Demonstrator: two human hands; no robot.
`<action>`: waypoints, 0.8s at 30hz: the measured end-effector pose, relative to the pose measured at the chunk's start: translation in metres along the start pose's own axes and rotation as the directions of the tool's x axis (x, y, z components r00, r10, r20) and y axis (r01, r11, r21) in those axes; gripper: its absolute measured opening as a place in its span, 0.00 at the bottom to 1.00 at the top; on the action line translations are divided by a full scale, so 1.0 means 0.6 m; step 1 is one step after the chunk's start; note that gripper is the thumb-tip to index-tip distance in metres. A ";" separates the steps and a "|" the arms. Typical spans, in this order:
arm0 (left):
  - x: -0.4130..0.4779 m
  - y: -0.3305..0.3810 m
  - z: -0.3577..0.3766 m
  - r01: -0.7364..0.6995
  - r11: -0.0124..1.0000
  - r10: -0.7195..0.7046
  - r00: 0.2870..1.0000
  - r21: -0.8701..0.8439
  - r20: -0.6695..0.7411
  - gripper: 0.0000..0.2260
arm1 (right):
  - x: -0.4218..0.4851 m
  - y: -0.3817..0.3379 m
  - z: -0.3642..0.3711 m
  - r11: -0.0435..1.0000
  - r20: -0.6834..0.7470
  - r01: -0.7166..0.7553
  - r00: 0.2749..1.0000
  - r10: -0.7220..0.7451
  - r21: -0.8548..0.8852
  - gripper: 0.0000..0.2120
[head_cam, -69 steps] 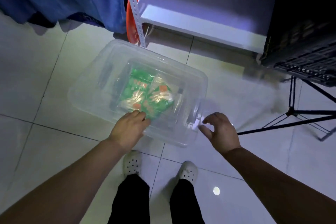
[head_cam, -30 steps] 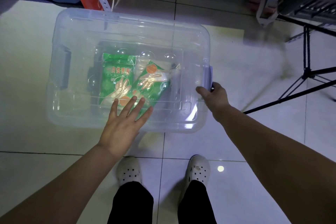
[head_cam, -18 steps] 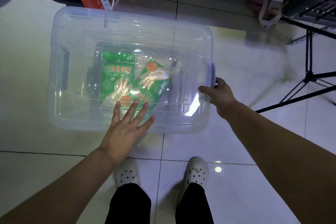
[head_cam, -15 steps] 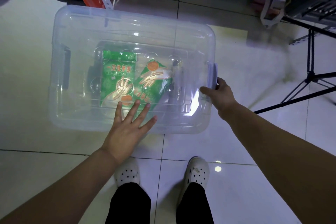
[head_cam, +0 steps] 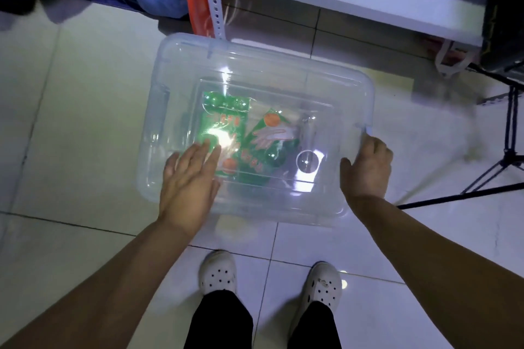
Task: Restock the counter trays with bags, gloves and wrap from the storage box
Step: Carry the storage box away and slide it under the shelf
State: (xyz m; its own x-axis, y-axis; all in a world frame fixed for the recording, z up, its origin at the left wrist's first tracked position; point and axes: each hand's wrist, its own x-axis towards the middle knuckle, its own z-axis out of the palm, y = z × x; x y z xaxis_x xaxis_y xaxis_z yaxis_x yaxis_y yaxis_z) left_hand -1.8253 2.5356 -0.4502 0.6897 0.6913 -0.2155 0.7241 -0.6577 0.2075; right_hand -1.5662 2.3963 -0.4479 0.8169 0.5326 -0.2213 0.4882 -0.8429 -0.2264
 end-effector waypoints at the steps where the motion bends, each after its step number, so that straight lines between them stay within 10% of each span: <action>1: 0.008 -0.031 -0.007 0.127 0.992 -0.128 0.991 -0.019 -0.027 0.27 | -0.004 -0.024 0.001 0.993 -0.026 0.113 0.993 -0.114 -0.038 0.25; 7: 0.066 -0.205 -0.011 0.603 0.751 -0.569 0.798 -0.270 0.199 0.32 | -0.032 -0.160 0.055 0.860 0.144 0.505 0.858 -0.493 -0.068 0.27; 13: 0.110 -0.238 -0.012 0.666 0.053 -0.482 0.670 -0.744 0.565 0.41 | -0.031 -0.176 0.086 0.898 0.046 0.438 0.899 -0.436 -0.041 0.23; 17: 0.124 -0.232 -0.017 0.524 0.254 -0.494 0.793 -0.813 0.357 0.09 | -0.020 -0.151 0.076 0.870 0.045 0.493 0.869 -0.492 -0.010 0.22; 24: 0.113 -0.190 -0.011 0.498 0.616 -0.572 0.816 -0.610 0.089 0.11 | 0.015 -0.046 0.035 0.945 -0.042 0.317 0.946 -0.321 -0.082 0.21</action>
State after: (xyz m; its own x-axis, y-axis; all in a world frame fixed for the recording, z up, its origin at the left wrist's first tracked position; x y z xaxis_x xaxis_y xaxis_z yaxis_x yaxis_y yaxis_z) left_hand -1.8612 2.6597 -0.4825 0.1485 0.9134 -0.3790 0.7889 0.1217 0.6023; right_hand -1.5789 2.4259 -0.4637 0.6287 0.7716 -0.0970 0.7457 -0.6335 -0.2061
